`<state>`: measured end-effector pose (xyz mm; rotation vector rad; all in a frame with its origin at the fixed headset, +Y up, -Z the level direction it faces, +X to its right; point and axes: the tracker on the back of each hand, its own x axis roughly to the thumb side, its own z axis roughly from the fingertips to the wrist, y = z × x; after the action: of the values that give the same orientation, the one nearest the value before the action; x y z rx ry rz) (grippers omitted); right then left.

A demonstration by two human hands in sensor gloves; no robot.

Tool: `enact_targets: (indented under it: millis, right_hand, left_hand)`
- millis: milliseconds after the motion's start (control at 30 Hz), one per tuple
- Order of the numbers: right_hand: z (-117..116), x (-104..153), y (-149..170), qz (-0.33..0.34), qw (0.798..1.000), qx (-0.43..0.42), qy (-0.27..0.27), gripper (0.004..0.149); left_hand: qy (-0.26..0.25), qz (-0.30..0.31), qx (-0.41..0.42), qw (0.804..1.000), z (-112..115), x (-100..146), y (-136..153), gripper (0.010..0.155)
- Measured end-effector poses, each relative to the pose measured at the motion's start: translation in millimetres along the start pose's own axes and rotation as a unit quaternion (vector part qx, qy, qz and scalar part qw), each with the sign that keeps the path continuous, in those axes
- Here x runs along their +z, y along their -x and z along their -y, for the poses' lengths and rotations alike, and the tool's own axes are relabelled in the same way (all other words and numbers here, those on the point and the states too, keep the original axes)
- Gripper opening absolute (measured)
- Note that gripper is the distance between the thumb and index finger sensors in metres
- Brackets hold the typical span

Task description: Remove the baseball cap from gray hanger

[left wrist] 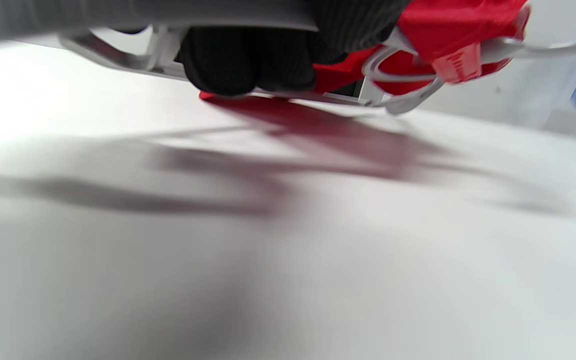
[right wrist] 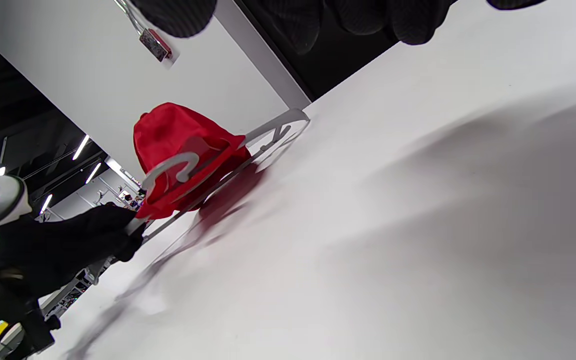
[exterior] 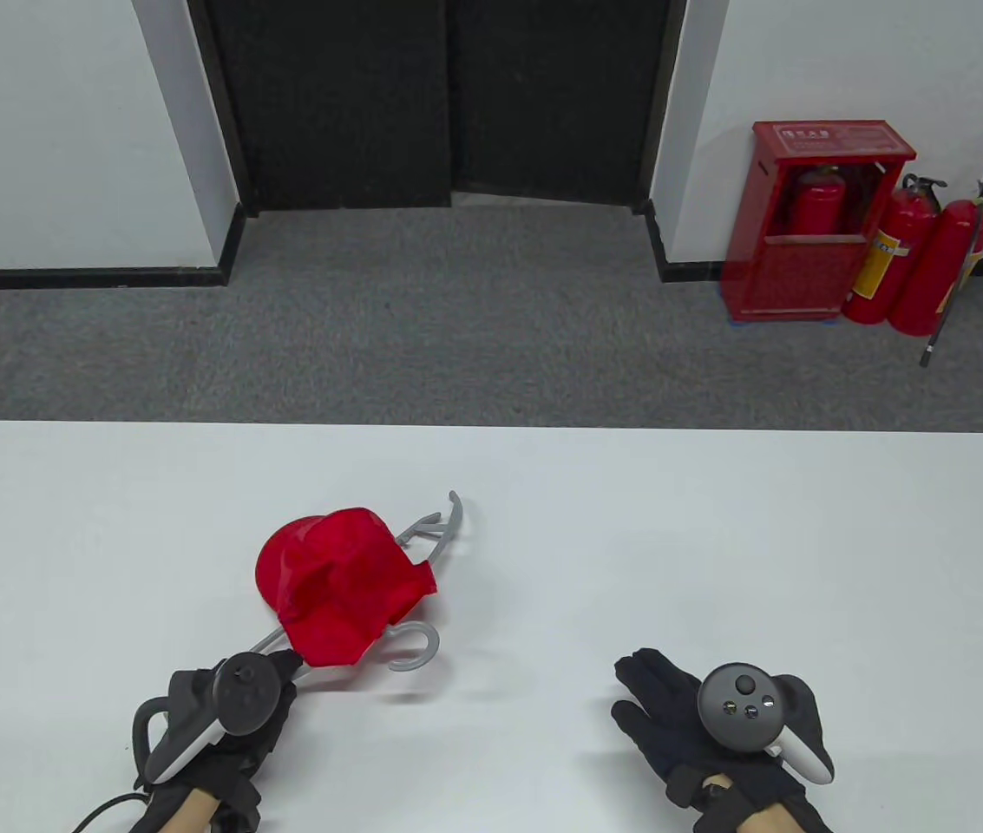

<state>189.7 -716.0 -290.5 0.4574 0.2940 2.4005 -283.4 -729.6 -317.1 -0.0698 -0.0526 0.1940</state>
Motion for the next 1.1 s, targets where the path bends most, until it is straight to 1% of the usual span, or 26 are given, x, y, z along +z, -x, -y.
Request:
enact_targets:
  millis: [133,333,500,767,867,967,1100]
  right_hand:
    - [0.5,0.1,0.3,0.001,1.0,-0.003,0.002,0.069]
    - [-0.5,-0.1,-0.7,0.004,1.0,-0.001,0.001,0.069]
    - [2.2,1.5,-2.1,0.01,1.0,0.0,0.008,0.069]
    - [7.5,6.1,-11.6,0.05,0.997,0.011,0.054,0.069]
    - [10.7,8.8,-16.1,0.067,0.994,0.016,0.081,0.068]
    - [12.9,11.4,-19.9,0.08,0.991,0.014,0.104,0.067]
    - [14.4,15.3,-26.8,0.106,0.983,0.016,0.147,0.066]
  left_hand:
    - [-0.044,0.0,0.082,0.996,-17.2,5.0,7.5,0.046]
    - [-0.07,0.001,0.16,0.985,-36.3,14.2,20.0,0.047]
    - [-0.09,0.012,0.207,0.974,-51.0,22.5,18.3,0.047]
    - [-0.096,0.064,0.312,0.943,-64.8,32.6,9.9,0.047]
    - [-0.091,0.081,0.342,0.932,-67.3,34.9,4.6,0.047]
    - [-0.074,0.101,0.36,0.925,-68.0,36.1,-1.9,0.047]
    - [-0.066,0.119,0.368,0.92,-69.4,39.5,-12.9,0.047]
